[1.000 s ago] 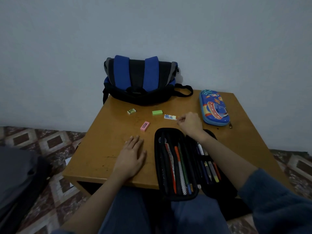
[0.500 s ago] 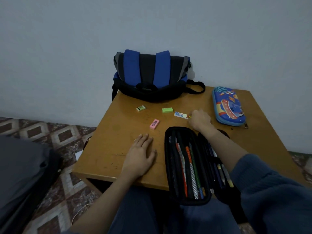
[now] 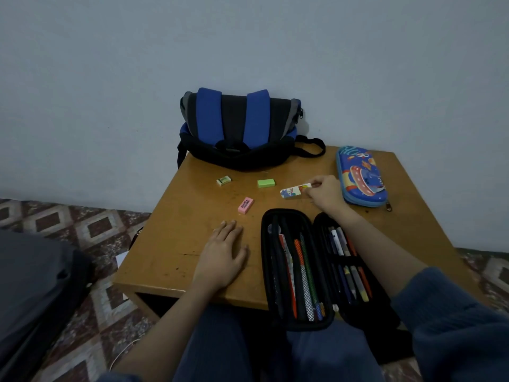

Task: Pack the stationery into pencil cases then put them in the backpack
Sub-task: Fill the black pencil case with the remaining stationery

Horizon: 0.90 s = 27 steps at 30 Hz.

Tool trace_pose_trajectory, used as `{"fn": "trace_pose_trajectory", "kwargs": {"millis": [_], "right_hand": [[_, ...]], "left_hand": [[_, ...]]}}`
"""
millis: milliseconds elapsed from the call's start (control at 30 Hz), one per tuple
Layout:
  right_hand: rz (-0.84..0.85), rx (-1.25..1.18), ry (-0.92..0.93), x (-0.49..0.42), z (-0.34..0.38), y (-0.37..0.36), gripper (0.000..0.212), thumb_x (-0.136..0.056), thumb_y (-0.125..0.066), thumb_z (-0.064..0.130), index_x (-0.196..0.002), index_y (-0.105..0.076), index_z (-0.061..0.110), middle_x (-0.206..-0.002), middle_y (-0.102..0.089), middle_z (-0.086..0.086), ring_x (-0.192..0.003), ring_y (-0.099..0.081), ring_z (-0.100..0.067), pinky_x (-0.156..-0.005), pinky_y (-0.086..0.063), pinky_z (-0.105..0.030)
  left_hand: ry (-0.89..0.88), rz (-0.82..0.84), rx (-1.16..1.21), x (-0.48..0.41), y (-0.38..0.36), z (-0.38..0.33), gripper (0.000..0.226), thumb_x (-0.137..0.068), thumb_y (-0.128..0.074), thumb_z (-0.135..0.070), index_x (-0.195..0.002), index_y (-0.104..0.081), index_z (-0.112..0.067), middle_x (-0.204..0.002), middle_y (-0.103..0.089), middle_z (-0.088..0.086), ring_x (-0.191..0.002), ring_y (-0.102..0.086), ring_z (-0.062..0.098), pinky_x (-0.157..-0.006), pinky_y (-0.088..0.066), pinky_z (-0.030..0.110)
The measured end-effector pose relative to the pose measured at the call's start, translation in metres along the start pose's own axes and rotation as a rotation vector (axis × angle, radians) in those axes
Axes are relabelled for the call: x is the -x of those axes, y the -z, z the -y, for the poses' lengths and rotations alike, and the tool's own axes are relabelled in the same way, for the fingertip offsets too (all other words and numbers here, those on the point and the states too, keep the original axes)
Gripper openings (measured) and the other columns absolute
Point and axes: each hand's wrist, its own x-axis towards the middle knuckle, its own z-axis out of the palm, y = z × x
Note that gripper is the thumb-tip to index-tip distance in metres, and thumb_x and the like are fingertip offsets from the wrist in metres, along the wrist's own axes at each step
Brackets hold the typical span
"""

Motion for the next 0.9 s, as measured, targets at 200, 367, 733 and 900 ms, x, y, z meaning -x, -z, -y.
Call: {"fn": "trace_pose_trajectory", "kwargs": {"millis": [200, 367, 733, 900], "right_hand": [[0.097, -0.348, -0.037, 0.026, 0.015, 0.027, 0.019, -0.086, -0.057, -0.007, -0.105, -0.061, -0.004, -0.077, -0.056, -0.004, -0.061, -0.059, -0.011, -0.047, -0.05, -0.01], [0.142, -0.375, -0.016, 0.05, 0.02, 0.041, 0.02, -0.081, -0.064, -0.006, -0.074, -0.055, 0.01, -0.067, -0.055, -0.004, -0.053, -0.055, -0.011, -0.044, -0.049, -0.013], [0.272, -0.24, 0.063, 0.076, 0.022, 0.044, 0.011, -0.082, -0.062, -0.006, -0.08, -0.062, 0.005, -0.066, -0.06, -0.007, -0.049, -0.056, -0.005, -0.05, -0.051, -0.015], [0.332, -0.207, 0.073, 0.084, 0.023, 0.04, 0.017, -0.083, -0.062, -0.004, -0.076, -0.061, 0.011, -0.067, -0.061, -0.004, -0.052, -0.056, -0.006, -0.05, -0.049, -0.014]], "left_hand": [[-0.102, -0.142, 0.017, 0.011, 0.003, -0.004, 0.037, -0.094, -0.049, -0.032, -0.129, -0.05, -0.02, -0.139, -0.044, 0.0, -0.119, -0.047, 0.011, -0.094, -0.043, 0.023], [-0.023, -0.079, -0.004, 0.011, 0.014, -0.02, 0.031, -0.096, -0.041, -0.039, -0.117, -0.055, -0.021, -0.095, -0.064, -0.002, -0.077, -0.06, 0.009, -0.067, -0.052, 0.021], [0.185, 0.045, 0.245, 0.012, 0.007, -0.079, 0.029, -0.081, -0.067, -0.039, -0.075, -0.048, -0.018, -0.112, -0.045, 0.003, -0.087, -0.05, 0.015, -0.074, -0.044, 0.028], [0.196, 0.003, 0.274, 0.012, 0.008, -0.072, 0.024, -0.083, -0.065, -0.036, -0.071, -0.054, -0.019, -0.112, -0.055, 0.004, -0.083, -0.051, 0.012, -0.067, -0.043, 0.025]]}}
